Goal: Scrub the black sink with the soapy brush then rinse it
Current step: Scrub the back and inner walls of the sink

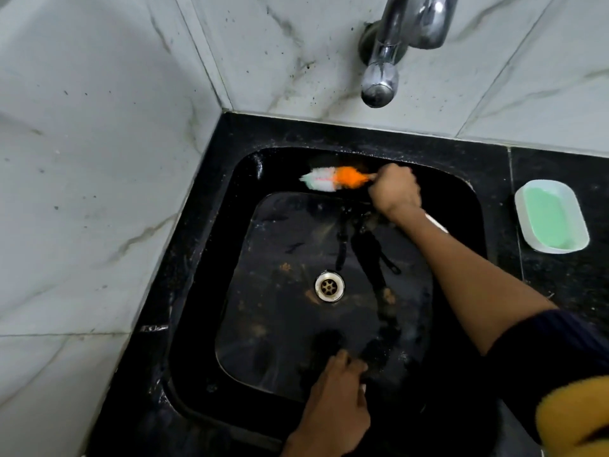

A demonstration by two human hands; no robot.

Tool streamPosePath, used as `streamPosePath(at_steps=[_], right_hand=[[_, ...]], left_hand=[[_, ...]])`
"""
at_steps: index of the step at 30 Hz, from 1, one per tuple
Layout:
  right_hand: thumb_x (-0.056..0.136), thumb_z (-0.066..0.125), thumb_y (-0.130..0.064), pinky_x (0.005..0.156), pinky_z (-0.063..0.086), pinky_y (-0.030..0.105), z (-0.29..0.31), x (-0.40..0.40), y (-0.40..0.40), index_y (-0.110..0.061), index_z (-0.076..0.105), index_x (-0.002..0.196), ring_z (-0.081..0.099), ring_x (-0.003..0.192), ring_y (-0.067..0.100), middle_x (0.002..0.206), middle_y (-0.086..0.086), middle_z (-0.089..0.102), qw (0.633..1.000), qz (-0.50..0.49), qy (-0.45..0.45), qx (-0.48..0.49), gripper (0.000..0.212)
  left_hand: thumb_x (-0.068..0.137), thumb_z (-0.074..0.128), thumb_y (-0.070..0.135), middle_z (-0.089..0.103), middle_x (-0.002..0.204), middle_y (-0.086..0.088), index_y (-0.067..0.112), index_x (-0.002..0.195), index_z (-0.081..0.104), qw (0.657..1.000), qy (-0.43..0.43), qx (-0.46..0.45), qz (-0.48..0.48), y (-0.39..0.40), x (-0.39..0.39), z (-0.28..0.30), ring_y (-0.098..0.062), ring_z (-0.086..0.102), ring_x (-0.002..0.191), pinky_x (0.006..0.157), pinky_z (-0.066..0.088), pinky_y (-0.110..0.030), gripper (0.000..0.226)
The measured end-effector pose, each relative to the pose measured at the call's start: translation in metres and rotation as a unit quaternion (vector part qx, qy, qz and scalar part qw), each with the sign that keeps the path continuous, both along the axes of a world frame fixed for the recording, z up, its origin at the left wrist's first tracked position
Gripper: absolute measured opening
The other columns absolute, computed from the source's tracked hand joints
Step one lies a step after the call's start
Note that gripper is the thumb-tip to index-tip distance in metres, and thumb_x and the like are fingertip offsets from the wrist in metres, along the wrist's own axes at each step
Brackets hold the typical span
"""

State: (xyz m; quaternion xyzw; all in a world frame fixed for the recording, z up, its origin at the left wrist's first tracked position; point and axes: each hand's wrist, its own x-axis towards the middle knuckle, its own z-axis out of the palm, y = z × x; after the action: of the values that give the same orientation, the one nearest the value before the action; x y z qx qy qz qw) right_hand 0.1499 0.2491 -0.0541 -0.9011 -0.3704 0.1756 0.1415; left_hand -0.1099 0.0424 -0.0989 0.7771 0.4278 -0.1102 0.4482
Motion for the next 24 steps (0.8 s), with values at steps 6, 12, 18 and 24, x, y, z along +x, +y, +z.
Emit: streamPosePath(at_steps=[6, 12, 18, 24], right_hand=[[0.086, 0.06, -0.023, 0.082, 0.051, 0.036, -0.017, -0.056, 0.039, -0.007, 0.069, 0.105, 0.064, 0.103, 0.036, 0.108, 0.018, 0.067, 0.988, -0.01, 0.144, 0.045, 0.026], [0.085, 0.064, -0.029, 0.082, 0.052, 0.037, -0.024, 0.0, -0.058, 0.0, 0.07, 0.103, 0.064, 0.105, 0.037, 0.109, 0.021, 0.068, 0.931, -0.326, 0.138, 0.093, 0.035], [0.081, 0.063, -0.028, 0.083, 0.053, 0.039, -0.022, -0.026, -0.015, -0.006, 0.071, 0.103, 0.065, 0.102, 0.036, 0.108, 0.019, 0.068, 0.969, -0.2, 0.136, 0.055, 0.032], [0.085, 0.065, -0.028, 0.083, 0.051, 0.03, -0.034, -0.04, 0.042, -0.006, 0.069, 0.111, 0.065, 0.105, 0.026, 0.115, 0.008, 0.068, 0.966, -0.128, 0.226, 0.004, 0.034]], left_hand=[[0.094, 0.047, 0.017, 0.039, 0.136, 0.005, 0.023, 0.133, 0.053, 1.0, 0.015, -0.006, 0.001, 0.004, -0.005, -0.001, -0.017, 0.046, 0.128, 0.112, 0.039, -0.035, 0.04], [0.096, 0.051, 0.019, 0.033, 0.144, 0.005, 0.019, 0.139, 0.047, 1.0, 0.007, -0.011, 0.008, 0.006, -0.003, 0.004, -0.018, 0.045, 0.131, 0.113, 0.037, -0.031, 0.043], [0.096, 0.052, 0.019, 0.034, 0.143, 0.006, 0.021, 0.139, 0.049, 1.0, 0.003, -0.01, 0.024, 0.003, -0.002, 0.005, -0.018, 0.044, 0.132, 0.113, 0.039, -0.035, 0.043], [0.096, 0.049, 0.02, 0.037, 0.142, 0.004, 0.022, 0.14, 0.049, 0.999, 0.02, 0.012, 0.036, 0.001, -0.001, -0.002, -0.016, 0.043, 0.133, 0.114, 0.037, -0.033, 0.045]])
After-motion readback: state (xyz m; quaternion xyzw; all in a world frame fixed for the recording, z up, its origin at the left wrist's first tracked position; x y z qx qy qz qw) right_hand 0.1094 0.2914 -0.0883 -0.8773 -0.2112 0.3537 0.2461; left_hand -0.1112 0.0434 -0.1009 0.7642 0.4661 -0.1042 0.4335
